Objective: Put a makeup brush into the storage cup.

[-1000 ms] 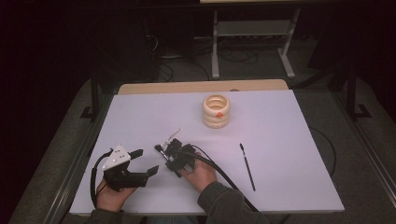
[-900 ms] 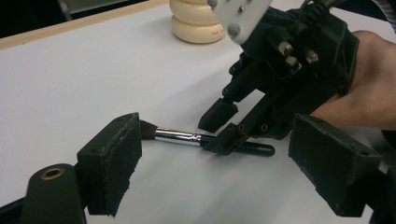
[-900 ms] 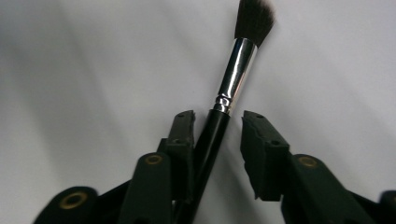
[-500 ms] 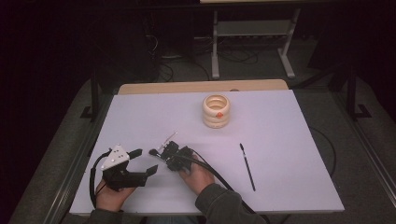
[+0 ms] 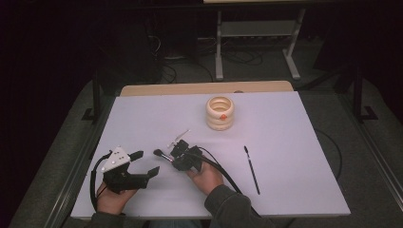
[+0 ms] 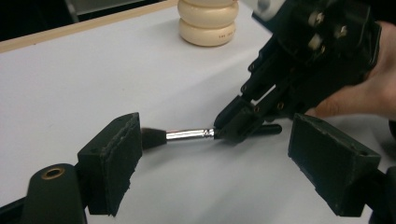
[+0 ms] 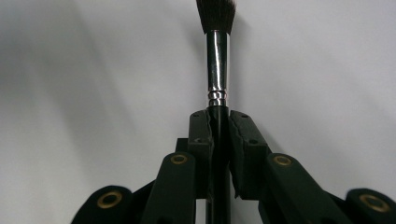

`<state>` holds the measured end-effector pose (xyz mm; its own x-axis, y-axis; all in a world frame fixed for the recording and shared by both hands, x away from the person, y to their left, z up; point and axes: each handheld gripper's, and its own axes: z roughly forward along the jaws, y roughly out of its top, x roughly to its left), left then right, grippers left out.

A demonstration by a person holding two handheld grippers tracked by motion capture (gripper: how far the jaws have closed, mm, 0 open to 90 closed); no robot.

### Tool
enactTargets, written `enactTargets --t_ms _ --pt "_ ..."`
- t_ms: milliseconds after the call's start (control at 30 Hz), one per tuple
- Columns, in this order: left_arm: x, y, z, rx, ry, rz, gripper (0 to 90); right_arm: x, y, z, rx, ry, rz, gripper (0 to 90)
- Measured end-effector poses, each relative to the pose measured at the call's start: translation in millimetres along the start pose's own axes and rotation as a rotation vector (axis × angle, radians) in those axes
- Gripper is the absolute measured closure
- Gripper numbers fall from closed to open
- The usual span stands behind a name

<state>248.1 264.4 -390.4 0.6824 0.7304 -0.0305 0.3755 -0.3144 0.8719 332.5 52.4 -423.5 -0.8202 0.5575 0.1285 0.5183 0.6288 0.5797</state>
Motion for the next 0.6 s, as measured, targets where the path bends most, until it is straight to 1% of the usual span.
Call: enactTargets --t_ms 67,100,133,267,300,333,367,467,500,567,600 --pt "-1.1 0.4 0.6 -0.002 -0.003 -0.01 17.1 -3.0 -0.6 -5.7 -0.021 -0.004 0.008 78.9" --pt "-0.8 0.9 0.3 0.001 -0.003 -0.004 17.2 -4.4 -1.2 -8.7 -0.028 -0.004 0.014 78.9" --pt "-0.9 1.4 0.3 -0.003 -0.005 -0.007 18.1 -5.6 -1.5 -11.4 -0.033 0.001 0.022 78.9" --pt "-1.1 2.3 1.6 -0.009 -0.012 -0.016 19.0 -10.6 -4.9 -21.4 -0.043 -0.014 0.009 78.9" --pt "-0.8 2.6 2.0 -0.005 -0.016 -0.016 19.2 -11.6 -5.6 -24.4 -0.044 -0.01 0.013 78.9" --pt "-1.1 3.0 2.8 -0.005 -0.02 -0.022 19.4 -13.9 -7.0 -29.7 -0.052 -0.015 0.006 78.8" --pt "-1.2 3.5 3.3 -0.005 -0.023 -0.022 19.4 -13.9 -7.0 -29.7 -0.052 -0.015 0.006 78.8" --pt "-2.2 5.9 4.8 -0.004 -0.039 -0.025 20.1 -16.8 -10.2 -40.5 -0.073 -0.008 0.0 78.9" --pt "-3.2 7.2 5.9 0.001 -0.039 -0.014 20.2 -18.3 -11.6 -44.1 -0.077 -0.007 -0.009 78.8" --pt "-7.0 10.1 9.5 0.008 -0.052 -0.004 20.9 -19.9 -14.3 -52.6 -0.093 -0.006 -0.009 78.9" --pt "-7.0 10.1 9.5 0.008 -0.052 -0.004 22.3 -19.9 -14.3 -52.6 -0.093 -0.006 -0.009 78.9"
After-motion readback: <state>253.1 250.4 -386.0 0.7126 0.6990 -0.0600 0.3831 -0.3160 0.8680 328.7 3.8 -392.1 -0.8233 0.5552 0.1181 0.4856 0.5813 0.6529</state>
